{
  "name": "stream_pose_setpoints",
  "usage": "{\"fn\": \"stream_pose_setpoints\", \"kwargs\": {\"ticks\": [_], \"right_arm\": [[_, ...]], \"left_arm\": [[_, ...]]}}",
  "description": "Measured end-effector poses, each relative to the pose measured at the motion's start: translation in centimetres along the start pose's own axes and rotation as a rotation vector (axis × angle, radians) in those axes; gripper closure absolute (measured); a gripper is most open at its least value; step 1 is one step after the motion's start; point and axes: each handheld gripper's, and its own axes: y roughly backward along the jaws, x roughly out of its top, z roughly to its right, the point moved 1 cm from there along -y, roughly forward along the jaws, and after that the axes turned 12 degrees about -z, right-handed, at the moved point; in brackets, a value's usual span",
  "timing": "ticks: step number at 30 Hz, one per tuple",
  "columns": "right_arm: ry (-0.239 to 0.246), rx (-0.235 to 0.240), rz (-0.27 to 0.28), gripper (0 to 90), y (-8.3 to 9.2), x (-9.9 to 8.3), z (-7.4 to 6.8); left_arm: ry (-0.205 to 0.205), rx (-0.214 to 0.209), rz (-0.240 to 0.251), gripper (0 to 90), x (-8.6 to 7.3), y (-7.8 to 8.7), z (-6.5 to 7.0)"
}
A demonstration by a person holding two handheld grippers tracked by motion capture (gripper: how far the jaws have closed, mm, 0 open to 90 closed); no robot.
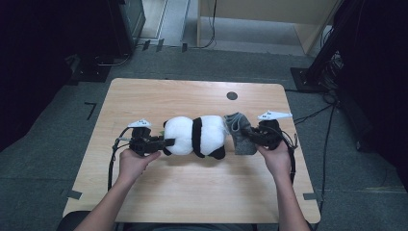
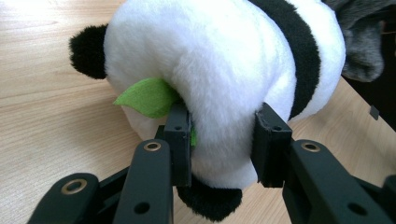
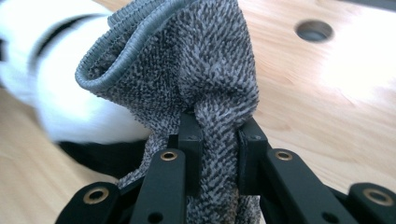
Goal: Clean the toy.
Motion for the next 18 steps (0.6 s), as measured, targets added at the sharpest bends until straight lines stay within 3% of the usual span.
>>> {"fn": "stream_pose_setpoints", "kwargs": {"ticks": [10, 15, 18], "right_arm": [[-0.089, -0.067, -0.067, 76.0, -2.5, -1.8, 3.7], [-0.117, -0.082, -0.088, 73.8, -3.8, -2.5, 5.0], [-0.134, -0.065, -0.11, 73.6, -4.8, -2.9, 5.6]], "left_arm": [[-0.001, -0.002, 0.011, 62.3, -0.3, 0.0, -0.2], [0.002, -0.003, 0.008, 61.1, -0.3, -0.1, -0.3], [0.005, -0.003, 0.005, 59.9, -0.3, -0.1, -0.4]]}}
